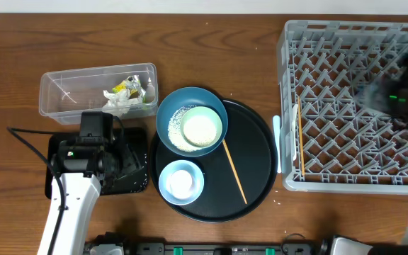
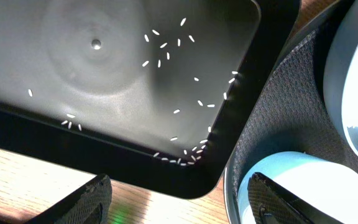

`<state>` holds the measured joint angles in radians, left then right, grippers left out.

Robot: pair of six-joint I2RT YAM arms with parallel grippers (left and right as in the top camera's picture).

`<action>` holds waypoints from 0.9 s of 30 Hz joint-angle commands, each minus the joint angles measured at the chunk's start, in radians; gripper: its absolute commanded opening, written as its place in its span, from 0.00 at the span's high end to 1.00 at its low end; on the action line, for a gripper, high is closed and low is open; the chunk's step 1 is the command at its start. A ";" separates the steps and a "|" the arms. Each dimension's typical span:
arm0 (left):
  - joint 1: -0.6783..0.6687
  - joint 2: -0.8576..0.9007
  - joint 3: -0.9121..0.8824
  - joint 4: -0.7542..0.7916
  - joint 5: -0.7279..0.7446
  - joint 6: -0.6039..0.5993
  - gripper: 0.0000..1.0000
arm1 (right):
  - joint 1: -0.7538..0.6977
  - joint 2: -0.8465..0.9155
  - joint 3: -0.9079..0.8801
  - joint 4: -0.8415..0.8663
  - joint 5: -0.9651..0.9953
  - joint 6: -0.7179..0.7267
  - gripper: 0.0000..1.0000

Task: Sort waste into correct bins and load items into the dishwasher rack
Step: 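Carry the light-blue cup into the dish rack and release it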

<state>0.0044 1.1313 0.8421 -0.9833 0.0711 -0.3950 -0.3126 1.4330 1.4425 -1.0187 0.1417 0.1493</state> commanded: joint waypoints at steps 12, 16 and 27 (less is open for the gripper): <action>-0.001 -0.002 0.018 0.000 -0.012 -0.002 0.28 | -0.386 0.187 0.019 0.123 0.033 0.101 0.83; -0.001 -0.002 0.018 -0.002 -0.012 -0.002 0.28 | -0.427 0.246 0.019 0.181 -0.021 0.113 0.83; -0.001 -0.002 0.018 -0.004 -0.011 -0.002 0.28 | -0.453 0.311 0.019 0.340 -0.056 0.113 0.82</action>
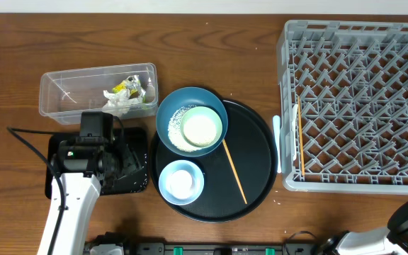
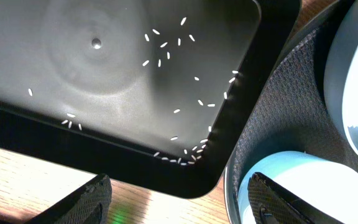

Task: Sort waste into correct bins and load items into the dishwasher rack
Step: 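Carry the light-blue cup into the dish rack and release it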

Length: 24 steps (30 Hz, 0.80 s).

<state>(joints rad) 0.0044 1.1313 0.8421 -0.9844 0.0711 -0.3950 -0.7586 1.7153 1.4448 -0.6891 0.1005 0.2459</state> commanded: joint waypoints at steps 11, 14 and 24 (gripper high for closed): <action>-0.001 -0.002 0.018 -0.003 -0.011 -0.002 0.28 | -0.011 0.114 0.017 0.045 -0.045 0.015 0.40; -0.001 -0.002 0.018 -0.003 -0.011 -0.002 0.28 | -0.011 0.105 0.026 0.053 -0.094 0.015 0.12; -0.001 -0.002 0.018 -0.004 -0.011 -0.002 0.28 | 0.048 -0.061 0.049 0.039 -0.208 -0.044 0.01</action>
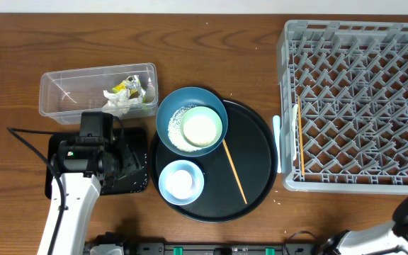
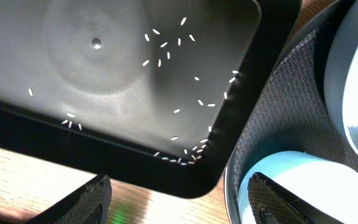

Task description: Sort waste into correct bins and load items into the dishwasher rack

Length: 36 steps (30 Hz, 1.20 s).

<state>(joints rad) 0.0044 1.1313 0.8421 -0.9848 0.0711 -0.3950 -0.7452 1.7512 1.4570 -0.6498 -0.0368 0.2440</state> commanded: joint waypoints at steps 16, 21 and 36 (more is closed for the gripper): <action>-0.001 -0.002 0.018 -0.002 -0.011 -0.002 0.28 | 0.117 -0.040 0.011 -0.223 0.083 -0.128 0.69; -0.001 -0.002 0.018 -0.009 -0.011 -0.002 0.28 | 0.097 0.063 0.011 -0.211 0.098 -0.101 0.72; -0.001 -0.002 0.018 -0.009 -0.012 -0.002 0.28 | 0.013 0.100 0.011 -0.139 0.214 -0.061 0.72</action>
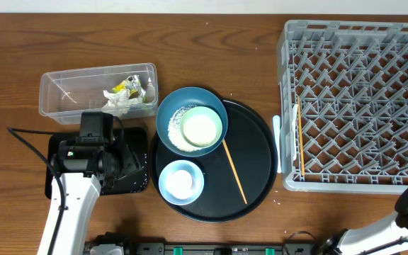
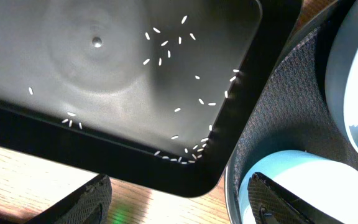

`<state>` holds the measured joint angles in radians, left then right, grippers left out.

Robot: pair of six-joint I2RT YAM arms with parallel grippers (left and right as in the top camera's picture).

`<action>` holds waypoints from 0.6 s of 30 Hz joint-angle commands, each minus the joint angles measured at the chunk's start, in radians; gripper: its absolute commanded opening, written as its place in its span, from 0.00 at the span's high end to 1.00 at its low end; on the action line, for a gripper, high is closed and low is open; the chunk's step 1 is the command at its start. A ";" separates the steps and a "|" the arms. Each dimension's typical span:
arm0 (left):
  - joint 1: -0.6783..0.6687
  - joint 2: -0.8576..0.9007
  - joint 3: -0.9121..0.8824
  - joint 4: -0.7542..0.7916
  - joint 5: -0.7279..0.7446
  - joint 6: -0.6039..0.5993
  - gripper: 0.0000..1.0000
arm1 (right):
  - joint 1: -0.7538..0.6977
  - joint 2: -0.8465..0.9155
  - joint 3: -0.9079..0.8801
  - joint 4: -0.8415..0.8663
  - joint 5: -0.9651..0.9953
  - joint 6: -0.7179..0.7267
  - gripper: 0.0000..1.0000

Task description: Sort waste into correct bins and load items into the dishwasher rack

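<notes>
My left gripper (image 2: 179, 208) hangs open over the near right corner of a black bin (image 2: 104, 74) that holds scattered rice grains (image 2: 166, 53); its right finger (image 2: 278, 196) is above a small blue bowl (image 2: 319, 183). In the overhead view my left arm covers that black bin (image 1: 129, 173). On the round black tray (image 1: 257, 152) stand a blue plate (image 1: 168, 117) with rice and a green bowl (image 1: 202, 128), the small blue bowl (image 1: 181, 181) and a chopstick (image 1: 234, 170). The grey dishwasher rack (image 1: 356, 106) holds another chopstick (image 1: 300, 138). My right gripper is out of view.
A clear bin (image 1: 98, 91) with crumpled wrappers sits behind the black bin. A pale blue utensil (image 1: 277, 142) lies between the tray and the rack. Part of my right arm shows at the bottom right corner.
My left gripper and every object are where they were. The visible part of my right arm at the bottom right corner has shifted slightly.
At first my right arm was a blur over the rack's far right side. It then showed only at the bottom right corner and has stayed there. My left gripper has hung open over the black bin's corner throughout.
</notes>
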<state>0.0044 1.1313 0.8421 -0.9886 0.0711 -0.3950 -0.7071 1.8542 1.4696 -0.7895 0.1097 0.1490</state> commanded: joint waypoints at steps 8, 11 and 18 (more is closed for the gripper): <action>-0.001 -0.002 0.018 -0.005 -0.012 -0.002 0.28 | -0.104 -0.003 -0.001 0.029 0.129 0.143 0.70; -0.001 -0.002 0.018 -0.005 -0.011 -0.002 0.28 | -0.113 -0.003 -0.001 0.043 0.119 0.143 0.70; -0.001 -0.002 0.018 -0.005 -0.012 -0.002 0.28 | -0.113 -0.003 -0.001 0.063 0.126 0.143 0.70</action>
<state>0.0044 1.1313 0.8421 -0.9886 0.0711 -0.3950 -0.8158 1.8542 1.4696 -0.7425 0.2142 0.2707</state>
